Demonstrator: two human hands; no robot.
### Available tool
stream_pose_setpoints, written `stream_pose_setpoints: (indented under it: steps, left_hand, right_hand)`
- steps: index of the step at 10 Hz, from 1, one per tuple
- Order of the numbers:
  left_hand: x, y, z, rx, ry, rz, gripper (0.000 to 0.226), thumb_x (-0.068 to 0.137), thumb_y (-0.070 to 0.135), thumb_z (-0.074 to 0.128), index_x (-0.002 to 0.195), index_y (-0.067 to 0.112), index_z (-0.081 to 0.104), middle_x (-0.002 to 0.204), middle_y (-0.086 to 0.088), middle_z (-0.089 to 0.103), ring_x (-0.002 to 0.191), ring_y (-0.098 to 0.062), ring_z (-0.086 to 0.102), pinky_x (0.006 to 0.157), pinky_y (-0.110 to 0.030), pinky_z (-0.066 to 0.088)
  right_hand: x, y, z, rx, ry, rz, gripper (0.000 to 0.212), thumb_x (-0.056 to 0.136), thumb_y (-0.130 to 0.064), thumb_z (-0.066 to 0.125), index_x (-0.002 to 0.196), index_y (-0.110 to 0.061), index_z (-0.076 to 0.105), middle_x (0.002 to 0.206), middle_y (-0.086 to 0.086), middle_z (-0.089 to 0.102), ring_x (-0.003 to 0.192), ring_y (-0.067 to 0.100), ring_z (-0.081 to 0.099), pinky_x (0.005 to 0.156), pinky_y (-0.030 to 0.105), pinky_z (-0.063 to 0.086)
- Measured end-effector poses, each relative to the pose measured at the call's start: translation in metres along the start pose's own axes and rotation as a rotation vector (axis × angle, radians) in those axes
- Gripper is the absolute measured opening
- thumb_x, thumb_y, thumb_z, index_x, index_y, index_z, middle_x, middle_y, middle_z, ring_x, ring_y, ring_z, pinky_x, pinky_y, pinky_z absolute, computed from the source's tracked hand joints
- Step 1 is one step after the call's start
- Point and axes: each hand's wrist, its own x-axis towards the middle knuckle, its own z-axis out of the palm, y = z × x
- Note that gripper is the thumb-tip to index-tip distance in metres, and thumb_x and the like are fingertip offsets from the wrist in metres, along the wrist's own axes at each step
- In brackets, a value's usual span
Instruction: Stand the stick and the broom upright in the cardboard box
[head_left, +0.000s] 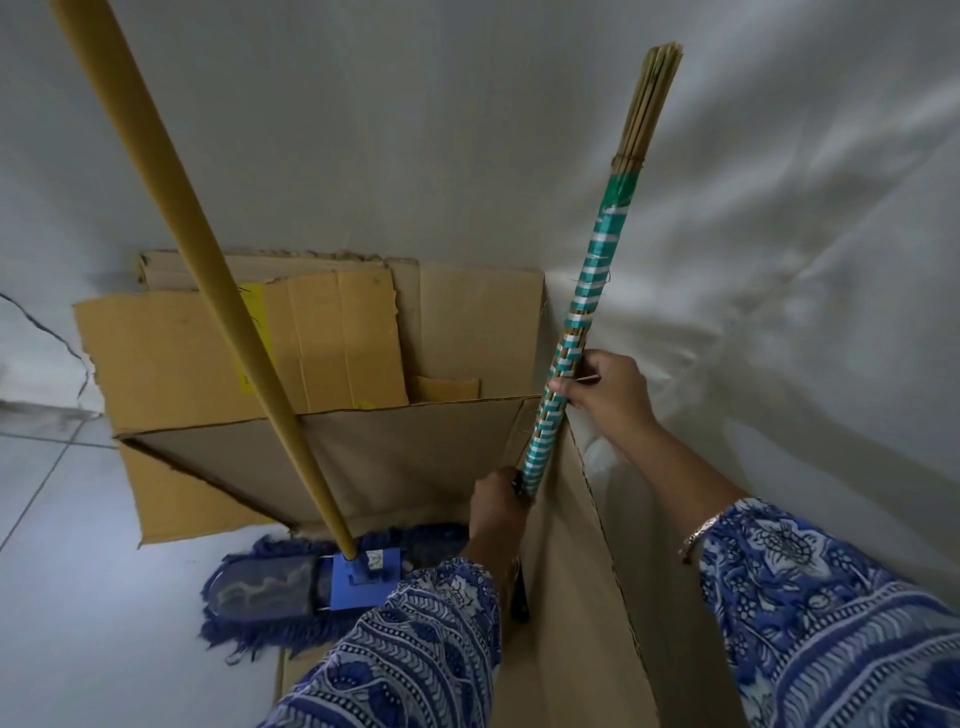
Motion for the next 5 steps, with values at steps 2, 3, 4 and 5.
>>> stream_pose_setpoints:
  steps: [2, 3, 4, 5]
  left_hand:
    - [0.007, 0.0, 0.0, -0.008, -0.006, 0.022, 0.025, 0.083, 0.005, 0.061, 0.108, 0.001, 0.061, 0.112, -0.02, 0.067, 0.103, -0.032, 0.063, 0.092, -0.04, 0.052]
    - [0.003, -0.003, -0.002, -0.009, -0.035, 0.014, 0.028, 0.083, 0.007, 0.062, 0.111, 0.003, 0.059, 0.115, -0.019, 0.066, 0.106, -0.032, 0.062, 0.093, -0.041, 0.052]
    - [-0.004, -0.001, -0.011, 0.004, -0.045, 0.008, 0.037, 0.083, 0.01, 0.063, 0.119, 0.007, 0.055, 0.123, -0.016, 0.062, 0.111, -0.031, 0.059, 0.095, -0.039, 0.05]
    - [-0.021, -0.001, -0.035, 0.045, 0.057, 0.094, 0.043, 0.084, 0.015, 0.062, 0.125, 0.009, 0.049, 0.133, -0.013, 0.054, 0.12, -0.029, 0.051, 0.097, -0.041, 0.049]
  right_hand:
    - [0.008, 0.006, 0.003, 0.049, 0.025, 0.027, 0.029, 0.074, -0.006, 0.07, 0.103, -0.004, 0.066, 0.106, 0.017, 0.07, 0.098, 0.029, 0.065, 0.093, 0.048, 0.052]
    - [0.004, 0.007, 0.003, 0.062, 0.029, 0.042, 0.029, 0.074, -0.006, 0.07, 0.103, -0.003, 0.066, 0.106, 0.016, 0.07, 0.098, 0.028, 0.066, 0.093, 0.047, 0.052]
    - [-0.001, -0.001, 0.002, 0.055, 0.041, 0.052, 0.031, 0.075, -0.008, 0.07, 0.105, -0.004, 0.066, 0.108, 0.015, 0.07, 0.101, 0.028, 0.065, 0.094, 0.043, 0.051]
    - [-0.02, -0.019, -0.002, 0.023, 0.15, 0.07, 0.042, 0.077, -0.014, 0.07, 0.116, -0.003, 0.059, 0.121, 0.015, 0.064, 0.11, 0.028, 0.06, 0.096, 0.038, 0.047]
